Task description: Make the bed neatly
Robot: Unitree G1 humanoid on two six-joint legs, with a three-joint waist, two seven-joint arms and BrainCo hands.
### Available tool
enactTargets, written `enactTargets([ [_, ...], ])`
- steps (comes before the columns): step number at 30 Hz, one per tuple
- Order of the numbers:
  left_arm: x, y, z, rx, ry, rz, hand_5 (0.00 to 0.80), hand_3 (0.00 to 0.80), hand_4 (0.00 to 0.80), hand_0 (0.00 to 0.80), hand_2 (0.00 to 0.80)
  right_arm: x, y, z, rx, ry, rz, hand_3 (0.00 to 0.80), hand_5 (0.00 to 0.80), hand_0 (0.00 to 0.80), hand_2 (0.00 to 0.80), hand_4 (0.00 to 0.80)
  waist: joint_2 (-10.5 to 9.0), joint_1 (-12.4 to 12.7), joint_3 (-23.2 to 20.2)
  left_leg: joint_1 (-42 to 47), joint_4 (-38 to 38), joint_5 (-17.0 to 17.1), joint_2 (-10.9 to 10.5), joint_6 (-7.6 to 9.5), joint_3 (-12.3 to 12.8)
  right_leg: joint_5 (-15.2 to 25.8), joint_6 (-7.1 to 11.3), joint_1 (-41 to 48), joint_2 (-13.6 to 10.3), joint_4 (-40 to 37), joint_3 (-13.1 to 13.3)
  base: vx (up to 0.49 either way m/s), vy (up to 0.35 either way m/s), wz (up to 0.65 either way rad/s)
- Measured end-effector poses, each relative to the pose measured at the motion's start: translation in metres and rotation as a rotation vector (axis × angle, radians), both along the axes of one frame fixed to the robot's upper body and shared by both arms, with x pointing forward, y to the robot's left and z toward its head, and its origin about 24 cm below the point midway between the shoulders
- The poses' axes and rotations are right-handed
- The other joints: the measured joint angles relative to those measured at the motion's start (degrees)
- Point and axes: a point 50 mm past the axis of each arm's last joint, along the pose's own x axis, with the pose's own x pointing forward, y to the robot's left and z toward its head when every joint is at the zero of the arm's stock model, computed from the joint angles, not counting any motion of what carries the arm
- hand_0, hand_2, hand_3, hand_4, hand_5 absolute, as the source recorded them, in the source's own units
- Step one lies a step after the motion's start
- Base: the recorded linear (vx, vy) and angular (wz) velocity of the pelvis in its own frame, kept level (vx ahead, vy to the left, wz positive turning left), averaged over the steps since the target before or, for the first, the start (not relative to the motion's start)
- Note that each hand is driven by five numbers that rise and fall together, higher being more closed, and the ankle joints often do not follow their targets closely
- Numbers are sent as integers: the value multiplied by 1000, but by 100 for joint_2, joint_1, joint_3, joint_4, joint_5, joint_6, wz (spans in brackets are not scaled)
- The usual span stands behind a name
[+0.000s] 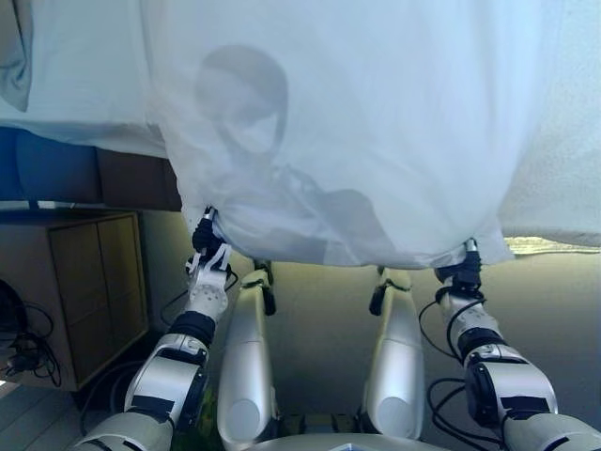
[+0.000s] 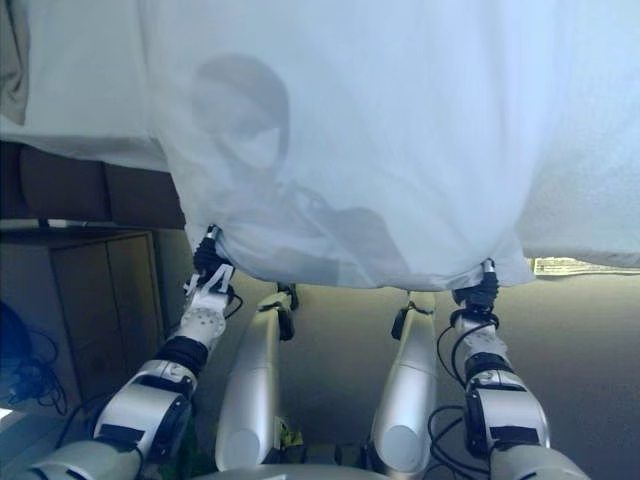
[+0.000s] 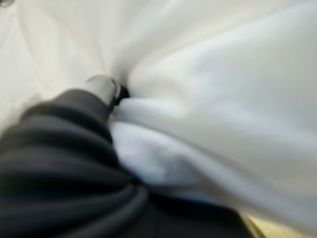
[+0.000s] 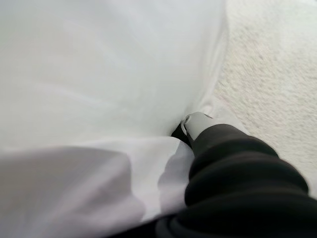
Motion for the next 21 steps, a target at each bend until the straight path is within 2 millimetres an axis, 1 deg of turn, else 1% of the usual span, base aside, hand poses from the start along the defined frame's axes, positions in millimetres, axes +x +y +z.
enactTargets([
  [3,5,11,1,156,83,10,800,800,800,800,800,2,-8,7,-8,-2,1,800,800,800,800,800,-1,-9,-1,-216,77,1,39,-1,17,9,-11,-221,18,36,20,-21,118,-4],
  [5,9,13,4,239,131,9,800,800,800,800,800,4,-8,9,6,9,7,800,800,800,800,800,-4,-15,-3,-295,134,-13,55,18,70,11,-15,-297,33,56,37,-23,130,-6],
  [6,11,14,4,263,152,9,800,800,800,800,800,5,-9,10,12,25,11,800,800,800,800,800,-11,-18,-7,-329,182,-59,74,44,124,3,-20,-353,35,90,65,-21,95,-10],
  [9,13,17,3,319,215,0,800,800,800,800,800,7,-16,15,29,84,32,800,800,800,800,800,-18,-30,-10,-447,309,-126,88,54,204,9,-8,-503,37,122,174,-9,64,-12],
  [10,12,17,1,335,238,-3,489,489,489,489,489,8,-17,15,39,108,39,119,119,119,119,119,-18,-30,-10,-453,336,-150,104,57,221,9,-7,-506,42,125,180,5,29,-7],
  [11,12,17,0,362,265,-5,0,0,0,0,0,7,-17,13,57,135,41,0,0,0,0,0,-21,-29,-12,-453,365,-171,128,56,228,-1,5,-506,46,157,182,4,23,-4],
  [15,5,24,-15,410,421,11,0,0,0,0,0,-2,-22,0,138,266,3,0,0,0,0,0,-26,-49,-15,-452,392,-217,150,55,246,-42,38,-512,42,205,180,0,0,0],
  [17,0,35,-20,421,491,38,0,0,0,0,0,-9,-24,-10,175,361,-26,0,0,0,0,0,-27,-107,-15,-450,380,-216,152,55,252,-45,36,-512,37,203,175,0,0,0],
  [19,-9,50,-28,437,570,82,0,0,0,0,0,-26,-29,-27,217,479,-74,0,0,0,0,0,-27,-175,-15,-436,362,-216,160,55,276,-44,37,-512,36,199,176,0,0,0],
  [21,-18,62,-36,447,629,116,0,0,0,0,0,-57,-37,-50,261,603,-139,0,0,0,0,0,-27,-175,-15,-403,326,-214,164,54,290,-44,37,-511,43,192,187,2,1,-4],
])
